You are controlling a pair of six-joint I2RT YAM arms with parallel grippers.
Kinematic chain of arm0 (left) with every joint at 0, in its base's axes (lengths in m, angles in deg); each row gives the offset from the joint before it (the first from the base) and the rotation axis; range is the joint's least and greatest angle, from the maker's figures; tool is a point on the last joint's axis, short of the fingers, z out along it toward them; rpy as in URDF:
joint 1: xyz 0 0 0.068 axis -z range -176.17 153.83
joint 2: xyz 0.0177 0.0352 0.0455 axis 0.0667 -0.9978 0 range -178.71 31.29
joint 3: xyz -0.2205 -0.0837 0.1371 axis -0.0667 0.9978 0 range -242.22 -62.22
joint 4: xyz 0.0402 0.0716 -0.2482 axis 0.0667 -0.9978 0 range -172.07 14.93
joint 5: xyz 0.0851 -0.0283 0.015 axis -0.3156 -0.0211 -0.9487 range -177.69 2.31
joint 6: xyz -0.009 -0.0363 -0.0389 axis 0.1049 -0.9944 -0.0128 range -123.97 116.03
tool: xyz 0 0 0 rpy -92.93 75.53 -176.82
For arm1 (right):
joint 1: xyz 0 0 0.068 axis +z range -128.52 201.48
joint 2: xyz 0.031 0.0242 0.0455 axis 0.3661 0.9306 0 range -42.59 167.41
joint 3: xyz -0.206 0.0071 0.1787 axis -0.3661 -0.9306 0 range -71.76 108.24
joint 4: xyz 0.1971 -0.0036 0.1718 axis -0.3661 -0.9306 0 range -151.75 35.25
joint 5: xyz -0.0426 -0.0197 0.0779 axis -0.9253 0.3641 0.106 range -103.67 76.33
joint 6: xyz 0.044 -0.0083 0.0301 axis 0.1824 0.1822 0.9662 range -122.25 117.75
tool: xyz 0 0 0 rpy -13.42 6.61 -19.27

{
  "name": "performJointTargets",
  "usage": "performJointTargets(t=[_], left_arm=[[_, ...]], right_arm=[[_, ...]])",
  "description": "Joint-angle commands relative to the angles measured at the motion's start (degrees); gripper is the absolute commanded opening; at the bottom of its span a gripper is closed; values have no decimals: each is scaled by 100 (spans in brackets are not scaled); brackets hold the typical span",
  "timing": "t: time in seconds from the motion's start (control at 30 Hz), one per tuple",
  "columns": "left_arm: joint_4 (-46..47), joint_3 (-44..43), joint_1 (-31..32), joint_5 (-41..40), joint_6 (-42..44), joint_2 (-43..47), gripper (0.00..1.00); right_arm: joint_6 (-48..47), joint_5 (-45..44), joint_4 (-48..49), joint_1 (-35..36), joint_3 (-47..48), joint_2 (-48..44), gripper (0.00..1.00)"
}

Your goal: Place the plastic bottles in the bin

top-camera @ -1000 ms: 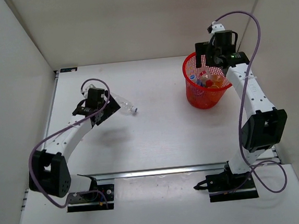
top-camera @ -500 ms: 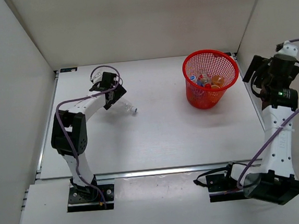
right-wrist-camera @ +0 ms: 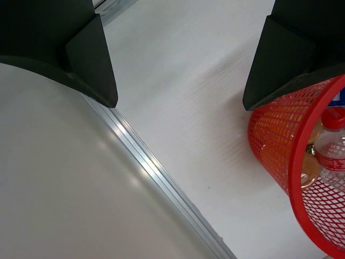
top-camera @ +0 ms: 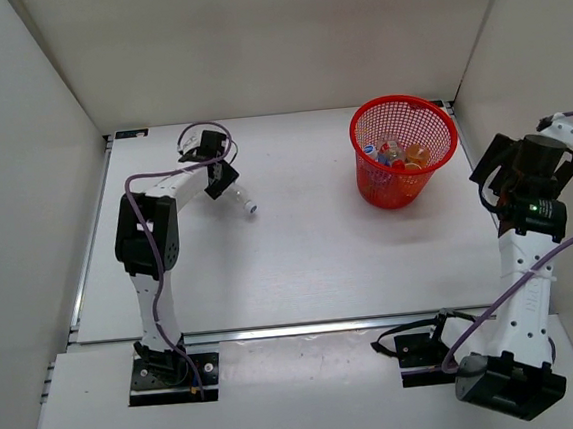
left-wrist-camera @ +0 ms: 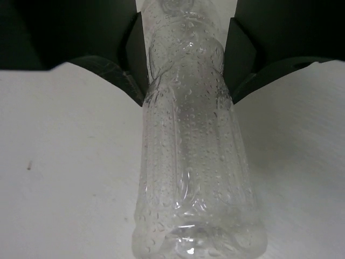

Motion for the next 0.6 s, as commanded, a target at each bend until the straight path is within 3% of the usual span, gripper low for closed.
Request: performJointTargets(t=[0.0,0.1,0.27,0.43,0.5,0.57], left_arm=[[-139,-403,266,63,190,179,48],[133,-516,529,413,557,487,46],[572,-1764,1593,248,1508,848,47],[1266,-3467,2462,47,1720,349,53],[1941,-3776,2630,81,1651,-29,63],[2172,-4260,2771,-6,1527,-371,60]], right_arm=[[296,-474,66,1,-147,-236,99],[691,-722,-5,71,-542,-455,100],[1174,217,329,185,-1431,-1053,99],[1113,193,276,782,-1730,-1325,99],[1087,246,215,888,-1721,-1413,99],[1069,238,268,1037,-1774,-1493,99]])
